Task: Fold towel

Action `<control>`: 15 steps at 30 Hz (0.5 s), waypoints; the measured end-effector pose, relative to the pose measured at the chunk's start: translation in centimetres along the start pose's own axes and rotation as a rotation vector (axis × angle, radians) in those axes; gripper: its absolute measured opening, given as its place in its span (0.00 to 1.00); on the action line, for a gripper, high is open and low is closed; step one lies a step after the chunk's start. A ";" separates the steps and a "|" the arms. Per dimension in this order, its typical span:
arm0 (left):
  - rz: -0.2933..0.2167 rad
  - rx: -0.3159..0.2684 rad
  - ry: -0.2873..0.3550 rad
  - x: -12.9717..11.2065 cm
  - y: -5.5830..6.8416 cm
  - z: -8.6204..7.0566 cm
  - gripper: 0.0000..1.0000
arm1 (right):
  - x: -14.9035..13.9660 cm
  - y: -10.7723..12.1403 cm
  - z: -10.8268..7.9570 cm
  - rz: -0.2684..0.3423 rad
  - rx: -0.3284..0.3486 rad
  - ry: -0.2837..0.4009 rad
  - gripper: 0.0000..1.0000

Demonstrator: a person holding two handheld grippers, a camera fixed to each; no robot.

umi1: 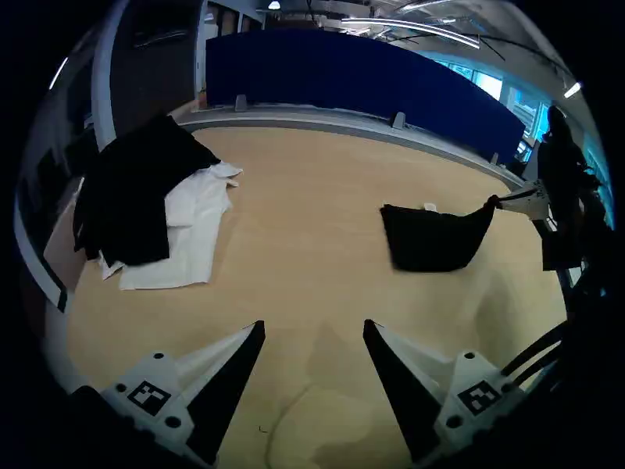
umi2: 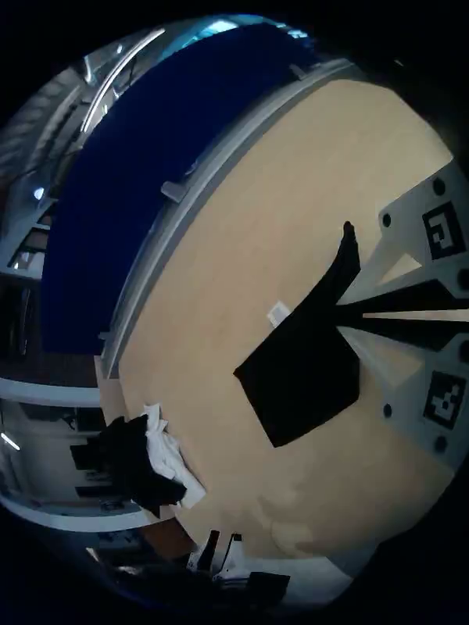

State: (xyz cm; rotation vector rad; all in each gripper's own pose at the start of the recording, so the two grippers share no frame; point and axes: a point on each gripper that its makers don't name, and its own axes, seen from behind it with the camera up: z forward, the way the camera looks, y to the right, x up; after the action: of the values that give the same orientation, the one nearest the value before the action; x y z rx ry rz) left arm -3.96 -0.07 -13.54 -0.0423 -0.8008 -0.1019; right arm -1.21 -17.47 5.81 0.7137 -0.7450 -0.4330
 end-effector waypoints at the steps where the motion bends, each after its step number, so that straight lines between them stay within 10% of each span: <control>1: 0.001 -0.001 0.001 0.0 0.0 -0.1 0.94 | 0.2 -0.1 0.0 -0.004 0.002 0.001 0.03; 15: -0.048 -0.001 0.021 -0.2 0.0 -1.6 0.94 | 4.0 -4.3 2.3 -0.115 0.081 0.006 0.03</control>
State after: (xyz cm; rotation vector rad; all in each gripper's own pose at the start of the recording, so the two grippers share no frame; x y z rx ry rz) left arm -2.97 -0.16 -14.77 -0.0230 -0.7811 -0.1485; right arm -0.67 -23.77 5.74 0.8361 -0.7208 -0.5072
